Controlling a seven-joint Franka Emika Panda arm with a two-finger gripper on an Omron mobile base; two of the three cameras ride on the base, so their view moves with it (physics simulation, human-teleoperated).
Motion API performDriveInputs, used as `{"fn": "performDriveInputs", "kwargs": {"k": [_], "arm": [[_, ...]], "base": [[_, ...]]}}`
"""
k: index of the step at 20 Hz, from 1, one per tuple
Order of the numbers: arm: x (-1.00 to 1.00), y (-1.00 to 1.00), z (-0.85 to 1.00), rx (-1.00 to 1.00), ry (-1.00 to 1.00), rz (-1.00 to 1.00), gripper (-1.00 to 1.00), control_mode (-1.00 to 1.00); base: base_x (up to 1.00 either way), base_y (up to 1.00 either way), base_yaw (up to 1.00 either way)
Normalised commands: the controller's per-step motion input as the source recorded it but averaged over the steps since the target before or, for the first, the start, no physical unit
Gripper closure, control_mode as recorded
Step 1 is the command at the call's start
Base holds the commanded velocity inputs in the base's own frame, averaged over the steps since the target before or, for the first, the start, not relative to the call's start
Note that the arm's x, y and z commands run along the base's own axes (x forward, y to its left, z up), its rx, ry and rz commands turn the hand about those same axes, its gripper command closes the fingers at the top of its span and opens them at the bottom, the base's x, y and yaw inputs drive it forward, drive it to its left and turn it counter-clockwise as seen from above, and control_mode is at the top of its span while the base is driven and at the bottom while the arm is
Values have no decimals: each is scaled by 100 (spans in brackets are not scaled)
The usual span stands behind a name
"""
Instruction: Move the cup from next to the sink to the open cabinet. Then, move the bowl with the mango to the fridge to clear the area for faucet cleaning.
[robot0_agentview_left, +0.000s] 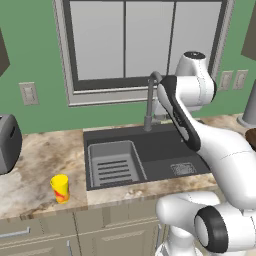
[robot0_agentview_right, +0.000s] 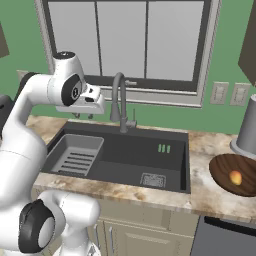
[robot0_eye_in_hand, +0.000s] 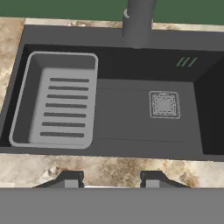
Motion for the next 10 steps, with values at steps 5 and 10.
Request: {"fn": "performDriveInputs", "kwargs": {"k": [5,10], "arm": [[-12,0,0,0,0,0,-100,-100],[-7,0,0,0,0,0,-100,-100]], "base": [[0,0,0],[0,0,0]]}}
